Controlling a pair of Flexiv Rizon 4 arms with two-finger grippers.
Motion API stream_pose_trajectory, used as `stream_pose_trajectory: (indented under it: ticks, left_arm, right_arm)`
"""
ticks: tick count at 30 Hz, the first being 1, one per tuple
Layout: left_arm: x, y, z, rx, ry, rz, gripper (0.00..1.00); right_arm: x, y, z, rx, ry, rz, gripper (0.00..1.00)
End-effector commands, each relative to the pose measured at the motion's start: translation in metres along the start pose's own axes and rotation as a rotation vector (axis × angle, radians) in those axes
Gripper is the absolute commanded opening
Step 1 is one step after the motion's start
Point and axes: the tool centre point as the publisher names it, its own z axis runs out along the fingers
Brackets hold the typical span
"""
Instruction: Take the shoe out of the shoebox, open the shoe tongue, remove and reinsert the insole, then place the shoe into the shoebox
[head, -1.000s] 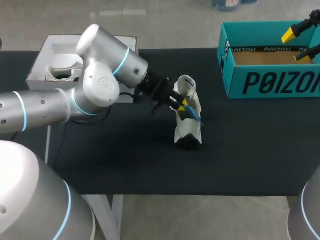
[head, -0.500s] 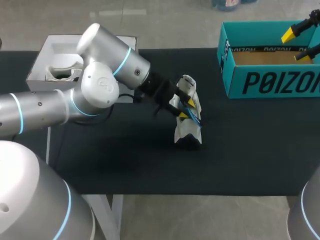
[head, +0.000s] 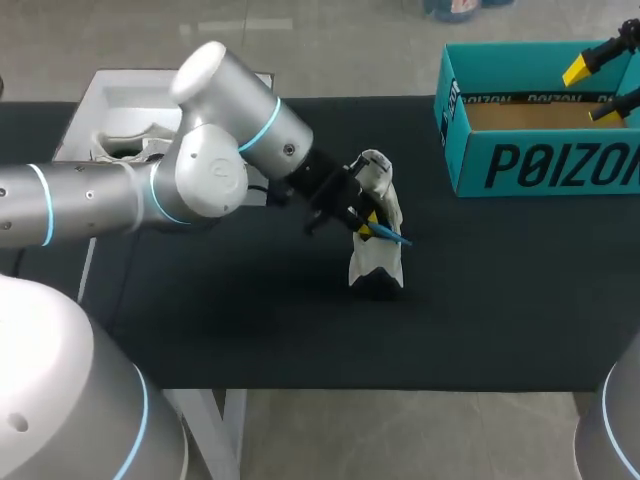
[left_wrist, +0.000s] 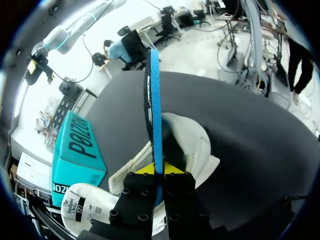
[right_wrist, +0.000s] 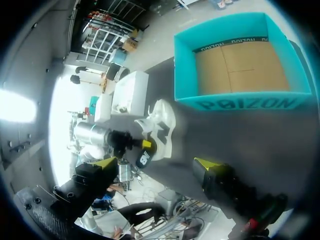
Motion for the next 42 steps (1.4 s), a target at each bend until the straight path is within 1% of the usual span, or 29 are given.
stream_pose_trajectory:
  ticks: [1, 2, 4, 5, 8, 9, 10, 11, 12, 13, 14, 15, 16, 17, 18, 20, 21, 22, 23, 28, 30, 34, 36, 40, 42]
  left_arm:
    - [-0.007, 0.01, 0.006, -0.052, 0.035, -0.013, 0.0]
    - [-0.008, 0.013, 0.006, -0.074, 0.037, -0.008, 0.0]
    - [-0.009, 0.015, 0.004, -0.071, 0.027, -0.026, 0.0]
    - [-0.01, 0.015, 0.003, -0.085, 0.024, -0.02, 0.0]
    - [-0.011, 0.011, -0.001, -0.061, 0.005, -0.033, 0.0]
    - [-0.011, 0.009, -0.002, -0.062, 0.004, -0.032, 0.07]
    - [-0.01, 0.006, -0.004, -0.045, -0.002, -0.041, 0.31]
    - [-0.009, 0.003, -0.006, -0.032, -0.007, -0.041, 0.47]
    - [-0.009, -0.001, -0.008, -0.034, -0.008, -0.037, 0.67]
    - [-0.008, -0.003, -0.009, -0.031, -0.005, -0.034, 0.76]
    - [-0.007, -0.008, -0.011, -0.02, -0.008, -0.035, 0.89]
    - [-0.007, -0.011, -0.012, -0.017, -0.008, -0.03, 0.96]
    - [-0.007, -0.014, -0.013, -0.013, -0.01, -0.027, 0.98]
    - [-0.006, -0.018, -0.014, 0.0, -0.011, -0.026, 0.91]
    - [-0.006, -0.02, -0.015, 0.006, -0.014, -0.022, 0.78]
    - [-0.004, -0.024, -0.014, 0.011, -0.013, -0.015, 0.48]
    - [-0.004, -0.025, -0.013, 0.016, -0.013, -0.014, 0.38]
    - [-0.003, -0.025, -0.012, 0.018, -0.012, -0.013, 0.21]
    - [-0.003, -0.025, -0.01, 0.02, -0.01, -0.012, 0.0]
    - [-0.002, -0.023, -0.002, 0.028, 0.001, 0.004, 0.0]
    - [-0.002, -0.02, 0.0, 0.01, 0.0, 0.017, 0.0]
    - [-0.002, -0.006, 0.004, -0.06, -0.001, 0.044, 0.0]
    - [-0.002, -0.001, 0.005, -0.076, -0.017, 0.038, 0.0]
    - [-0.003, 0.006, 0.005, -0.134, -0.067, 0.031, 0.0]
    - [-0.004, 0.009, 0.005, -0.15, -0.073, 0.014, 0.0]
  right_arm:
    - [0.0, 0.0, 0.0, 0.001, -0.003, 0.001, 1.0]
    - [0.0, 0.0, 0.0, 0.001, -0.003, 0.001, 1.0]
    - [0.0, 0.0, 0.0, 0.001, -0.003, 0.001, 1.0]
    - [0.0, 0.0, 0.0, 0.001, -0.003, 0.001, 1.0]
    - [0.0, 0.0, 0.0, 0.001, -0.003, 0.001, 1.0]
    - [0.0, 0.0, 0.0, 0.001, -0.003, 0.001, 1.0]
    - [0.0, 0.0, 0.0, 0.001, -0.003, 0.001, 1.0]
    - [0.0, 0.0, 0.0, 0.001, -0.003, 0.001, 1.0]
    - [0.0, 0.0, 0.0, 0.001, -0.003, 0.001, 1.0]
    - [0.0, 0.0, 0.0, 0.001, -0.003, 0.001, 1.0]
    - [0.0, 0.0, 0.0, 0.001, -0.003, 0.001, 1.0]
    - [0.0, 0.0, 0.0, 0.001, -0.003, 0.001, 1.0]
    - [0.0, 0.0, 0.0, 0.001, -0.003, 0.001, 1.0]
    - [0.0, 0.0, 0.0, 0.001, -0.003, 0.001, 1.0]
    - [0.0, 0.0, 0.0, 0.001, -0.003, 0.001, 1.0]
    - [0.0, 0.0, 0.0, 0.001, -0.003, 0.001, 1.0]
    - [0.0, 0.0, 0.0, 0.001, -0.003, 0.001, 1.0]
    - [0.0, 0.0, 0.0, 0.001, -0.003, 0.001, 1.0]
    - [0.0, 0.0, 0.0, 0.001, -0.003, 0.001, 1.0]
    - [0.0, 0.0, 0.0, 0.001, -0.003, 0.001, 1.0]
    - [0.0, 0.0, 0.0, 0.001, -0.003, 0.001, 1.0]
    - [0.0, 0.0, 0.0, 0.001, -0.003, 0.001, 1.0]
    - [0.0, 0.0, 0.0, 0.001, -0.003, 0.001, 1.0]
    - [0.0, 0.0, 0.0, 0.001, -0.003, 0.001, 1.0]
    - [0.0, 0.0, 0.0, 0.001, -0.003, 0.001, 1.0]
